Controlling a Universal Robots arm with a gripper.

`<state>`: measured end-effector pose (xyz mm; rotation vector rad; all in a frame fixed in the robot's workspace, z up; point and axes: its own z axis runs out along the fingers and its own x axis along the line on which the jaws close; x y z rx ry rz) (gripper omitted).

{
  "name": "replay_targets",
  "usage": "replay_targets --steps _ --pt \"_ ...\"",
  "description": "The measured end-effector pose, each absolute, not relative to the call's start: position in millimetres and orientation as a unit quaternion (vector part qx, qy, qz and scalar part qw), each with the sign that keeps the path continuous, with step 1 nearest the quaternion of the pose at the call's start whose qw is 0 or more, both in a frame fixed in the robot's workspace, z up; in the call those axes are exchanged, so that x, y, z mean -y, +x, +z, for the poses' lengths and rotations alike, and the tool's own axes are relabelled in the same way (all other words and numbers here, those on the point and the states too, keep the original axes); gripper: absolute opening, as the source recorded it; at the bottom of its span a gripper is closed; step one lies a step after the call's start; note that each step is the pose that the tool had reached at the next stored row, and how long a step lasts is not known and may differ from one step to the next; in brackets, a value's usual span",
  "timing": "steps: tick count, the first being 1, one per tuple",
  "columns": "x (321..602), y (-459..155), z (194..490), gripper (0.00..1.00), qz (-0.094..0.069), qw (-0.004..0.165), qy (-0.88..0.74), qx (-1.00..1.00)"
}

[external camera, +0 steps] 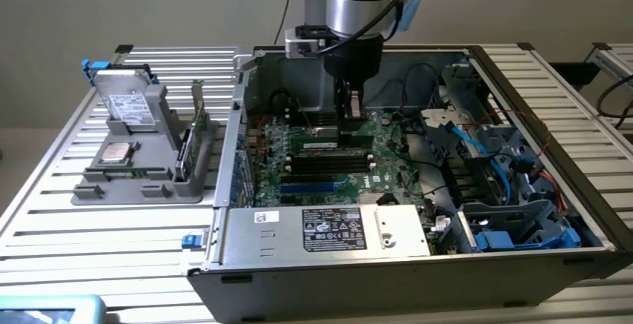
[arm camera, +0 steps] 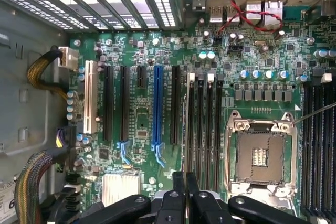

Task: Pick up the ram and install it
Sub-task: 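Insert the ram into the slot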

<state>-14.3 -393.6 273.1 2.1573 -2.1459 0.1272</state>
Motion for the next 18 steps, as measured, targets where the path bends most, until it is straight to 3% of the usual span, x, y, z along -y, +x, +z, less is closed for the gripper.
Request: replay_targets --steps 18 --pt "388.3 -14.8 259.0 0.13 0.054 0.043 0.702 0.709"
